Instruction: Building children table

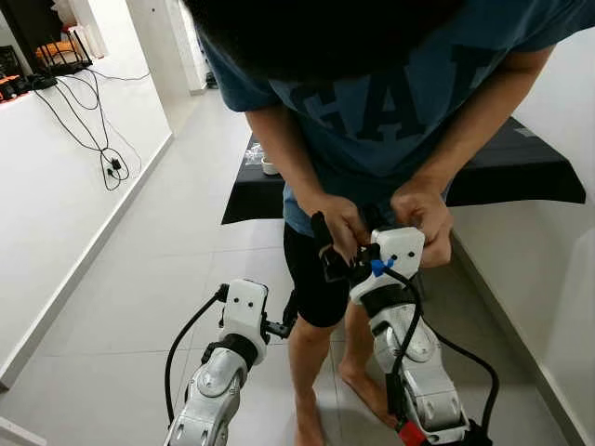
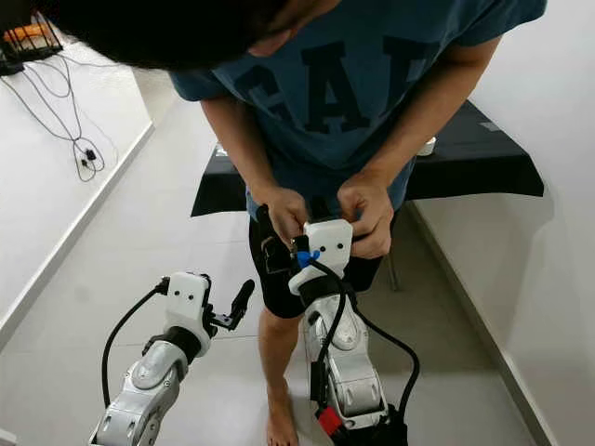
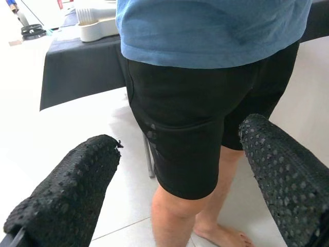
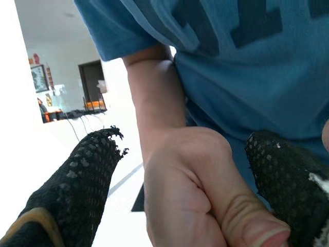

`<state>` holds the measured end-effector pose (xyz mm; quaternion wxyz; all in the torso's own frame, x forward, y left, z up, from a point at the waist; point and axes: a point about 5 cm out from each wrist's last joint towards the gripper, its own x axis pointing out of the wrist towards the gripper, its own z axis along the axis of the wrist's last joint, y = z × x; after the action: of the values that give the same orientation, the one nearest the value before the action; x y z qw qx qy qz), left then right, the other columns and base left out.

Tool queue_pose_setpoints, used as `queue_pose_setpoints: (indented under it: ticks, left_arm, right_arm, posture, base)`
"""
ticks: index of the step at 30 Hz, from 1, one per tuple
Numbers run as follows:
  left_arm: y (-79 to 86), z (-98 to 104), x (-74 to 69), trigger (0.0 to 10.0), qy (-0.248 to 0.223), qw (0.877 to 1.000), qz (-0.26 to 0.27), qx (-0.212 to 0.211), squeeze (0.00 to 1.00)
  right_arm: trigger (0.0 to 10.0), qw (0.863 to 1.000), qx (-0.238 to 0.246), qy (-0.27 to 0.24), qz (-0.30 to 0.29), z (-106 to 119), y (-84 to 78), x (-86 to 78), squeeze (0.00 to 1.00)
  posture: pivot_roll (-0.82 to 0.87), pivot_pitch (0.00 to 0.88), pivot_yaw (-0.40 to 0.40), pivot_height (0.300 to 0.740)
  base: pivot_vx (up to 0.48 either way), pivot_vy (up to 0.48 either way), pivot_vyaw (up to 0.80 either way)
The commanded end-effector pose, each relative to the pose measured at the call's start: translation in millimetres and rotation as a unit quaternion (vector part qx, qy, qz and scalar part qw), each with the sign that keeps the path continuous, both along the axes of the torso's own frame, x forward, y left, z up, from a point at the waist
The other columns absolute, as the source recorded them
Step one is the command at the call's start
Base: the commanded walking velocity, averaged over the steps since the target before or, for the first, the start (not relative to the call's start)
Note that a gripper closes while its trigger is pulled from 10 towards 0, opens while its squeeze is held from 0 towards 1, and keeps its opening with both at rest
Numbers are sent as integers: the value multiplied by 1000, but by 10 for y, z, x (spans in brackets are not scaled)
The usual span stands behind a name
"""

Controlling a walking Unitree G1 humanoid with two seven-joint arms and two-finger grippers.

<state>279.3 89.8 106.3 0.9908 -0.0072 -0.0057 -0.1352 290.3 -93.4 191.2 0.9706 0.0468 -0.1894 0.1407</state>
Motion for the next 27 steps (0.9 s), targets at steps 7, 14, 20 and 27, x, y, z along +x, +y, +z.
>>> queue_pose_setpoints:
  ticks: [7, 14, 20, 27]
  left_arm:
    - [2, -50, -8, 10000, 14, 1000, 4, 3, 0]
    - [3, -46, -3, 10000, 13, 1000, 4, 3, 0]
    - [-3, -42, -7, 10000, 12, 1000, 3, 3, 0]
    - [-2, -41, -8, 10000, 12, 1000, 3, 4, 0]
  right_arm:
    - [10000, 1000, -3, 7, 4, -27, 35, 1, 0]
    - [10000, 1000, -4, 8, 4, -31, 36, 6, 0]
    - [10000, 1000, -3, 9, 3, -32, 29, 2, 0]
    - [10000, 1000, -3, 9, 3, -34, 31, 1, 0]
  posture:
    - [-1, 0, 56, 740]
    - [-2, 0, 55, 740]
    - [-1, 0, 55, 740]
    - [-2, 0, 56, 740]
  base:
    - [0, 0, 0]
    - [0, 0, 0]
    - [0, 0, 0]
    - [0, 0, 0]
